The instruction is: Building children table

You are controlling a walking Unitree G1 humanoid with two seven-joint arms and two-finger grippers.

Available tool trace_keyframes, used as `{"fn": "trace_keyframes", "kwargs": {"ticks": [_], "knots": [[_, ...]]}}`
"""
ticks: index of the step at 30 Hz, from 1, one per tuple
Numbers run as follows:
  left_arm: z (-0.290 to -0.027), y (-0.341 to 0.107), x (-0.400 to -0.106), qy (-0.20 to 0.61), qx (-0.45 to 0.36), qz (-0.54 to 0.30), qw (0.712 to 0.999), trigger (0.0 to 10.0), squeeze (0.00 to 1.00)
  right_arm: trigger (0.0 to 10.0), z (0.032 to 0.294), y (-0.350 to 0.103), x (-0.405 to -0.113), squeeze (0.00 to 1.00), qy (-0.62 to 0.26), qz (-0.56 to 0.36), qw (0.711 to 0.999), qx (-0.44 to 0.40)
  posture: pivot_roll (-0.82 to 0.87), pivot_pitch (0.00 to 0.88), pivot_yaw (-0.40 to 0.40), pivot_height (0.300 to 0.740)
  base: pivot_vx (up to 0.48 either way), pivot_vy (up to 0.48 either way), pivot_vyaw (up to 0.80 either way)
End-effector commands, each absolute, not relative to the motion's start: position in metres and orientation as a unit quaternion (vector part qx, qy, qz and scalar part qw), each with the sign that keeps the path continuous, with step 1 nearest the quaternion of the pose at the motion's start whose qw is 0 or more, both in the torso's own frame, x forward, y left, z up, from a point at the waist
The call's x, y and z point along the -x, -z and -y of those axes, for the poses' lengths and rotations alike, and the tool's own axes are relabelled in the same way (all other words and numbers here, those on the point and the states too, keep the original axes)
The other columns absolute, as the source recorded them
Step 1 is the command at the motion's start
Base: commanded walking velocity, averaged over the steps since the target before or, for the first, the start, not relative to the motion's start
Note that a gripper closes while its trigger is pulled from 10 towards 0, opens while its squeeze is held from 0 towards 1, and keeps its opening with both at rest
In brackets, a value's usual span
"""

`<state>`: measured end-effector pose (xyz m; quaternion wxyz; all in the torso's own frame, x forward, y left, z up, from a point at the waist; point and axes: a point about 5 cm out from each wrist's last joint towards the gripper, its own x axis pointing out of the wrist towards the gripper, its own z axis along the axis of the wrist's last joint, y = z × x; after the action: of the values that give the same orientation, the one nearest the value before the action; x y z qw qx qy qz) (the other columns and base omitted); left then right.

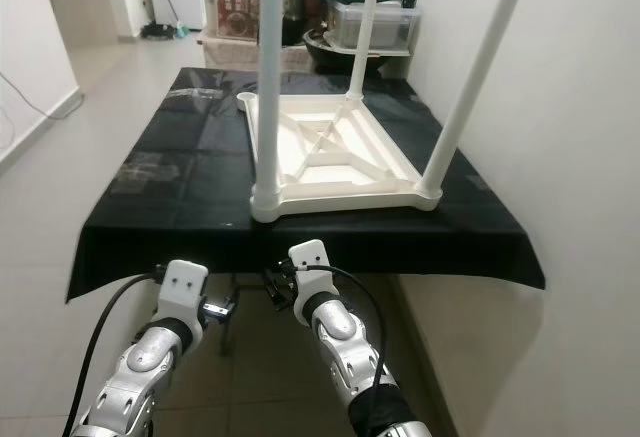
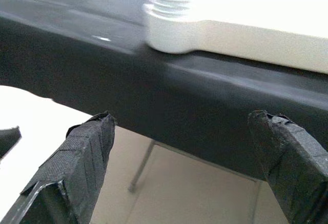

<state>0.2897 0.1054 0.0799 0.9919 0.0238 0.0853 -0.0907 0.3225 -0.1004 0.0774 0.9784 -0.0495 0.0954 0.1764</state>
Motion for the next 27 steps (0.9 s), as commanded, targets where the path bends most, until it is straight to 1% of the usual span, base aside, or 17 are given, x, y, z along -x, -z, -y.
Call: {"fn": "trace_keyframes", "kwargs": {"ticks": [1, 15, 27], "knots": [[-0.1045, -0.0800, -0.2907, 0.089, -0.017, -0.084, 0.992, 10.0, 0.00, 10.0, 0.1022, -0.0753, -0.3228, 0.00, -0.175, -0.099, 0.979, 0.042, 0.07, 0.000, -0.070, 0.740, 0.000, 0.000, 0.00], [-0.1076, -0.0803, -0.2892, 0.078, -0.007, -0.076, 0.994, 10.0, 0.00, 10.0, 0.1016, -0.0732, -0.3223, 0.00, -0.182, -0.103, 0.977, 0.036, 0.07, 0.000, -0.063, 0.740, 0.000, 0.000, 0.00], [-0.1047, -0.0768, -0.2874, 0.086, -0.012, -0.081, 0.993, 10.0, 0.00, 10.0, 0.1027, -0.0707, -0.3209, 0.00, -0.181, -0.103, 0.977, 0.037, 0.07, 0.000, -0.060, 0.740, -0.286, 0.000, 0.00]]}}
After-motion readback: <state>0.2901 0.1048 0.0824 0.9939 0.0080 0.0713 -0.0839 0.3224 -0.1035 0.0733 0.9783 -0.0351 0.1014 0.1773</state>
